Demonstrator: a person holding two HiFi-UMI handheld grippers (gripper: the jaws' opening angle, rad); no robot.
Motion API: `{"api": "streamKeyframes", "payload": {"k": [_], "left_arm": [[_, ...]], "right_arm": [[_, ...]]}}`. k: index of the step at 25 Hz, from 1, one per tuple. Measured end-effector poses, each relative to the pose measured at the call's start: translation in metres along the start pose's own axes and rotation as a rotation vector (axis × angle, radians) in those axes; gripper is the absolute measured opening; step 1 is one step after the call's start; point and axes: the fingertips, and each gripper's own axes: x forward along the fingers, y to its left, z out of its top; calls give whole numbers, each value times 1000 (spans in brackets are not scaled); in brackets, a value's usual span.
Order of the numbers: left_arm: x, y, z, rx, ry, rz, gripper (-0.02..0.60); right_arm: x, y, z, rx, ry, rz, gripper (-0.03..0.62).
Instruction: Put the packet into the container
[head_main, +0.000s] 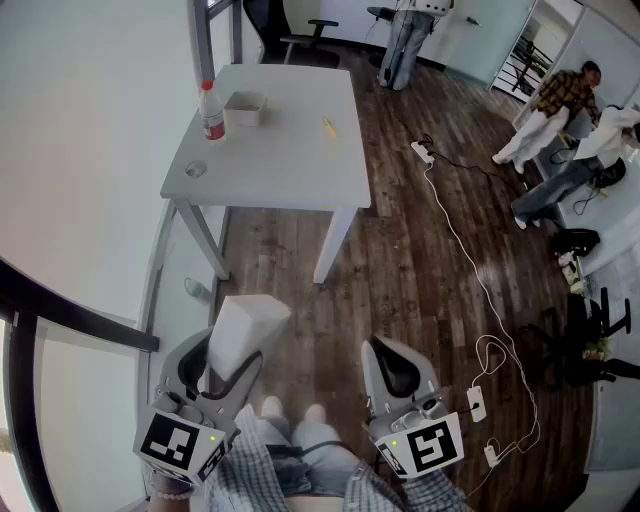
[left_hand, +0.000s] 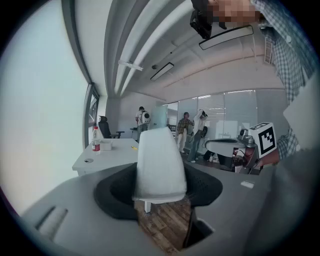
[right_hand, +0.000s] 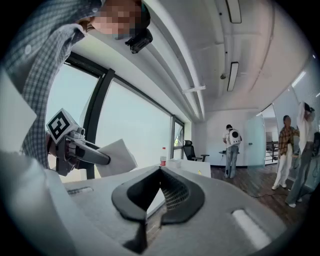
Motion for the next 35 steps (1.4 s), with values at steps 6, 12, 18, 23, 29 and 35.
{"api": "streamKeyframes", "payload": {"k": [6,12,18,23,29,35], "left_arm": [[-4,7,-3,16,6,1,259],[-5,13,-4,19,9,0,259],[-5,22,-3,10,-6,-7,259],[-6,34,0,14,-14,-16,259],[-8,48,2,28,-26,-26,259],[-13,61,-1,34,-29,-37,259]], "right_arm": [[5,8,-3,-1,14,3,-3],[7,13,-3,-1,21,2,-2],[10,19,-3,-31,25,-5,-2],[17,23,-2,-32,35,-32,-2],[23,30,0,-44,30,-61,-2],[26,35,-2,-46,31,-87,-2]]}}
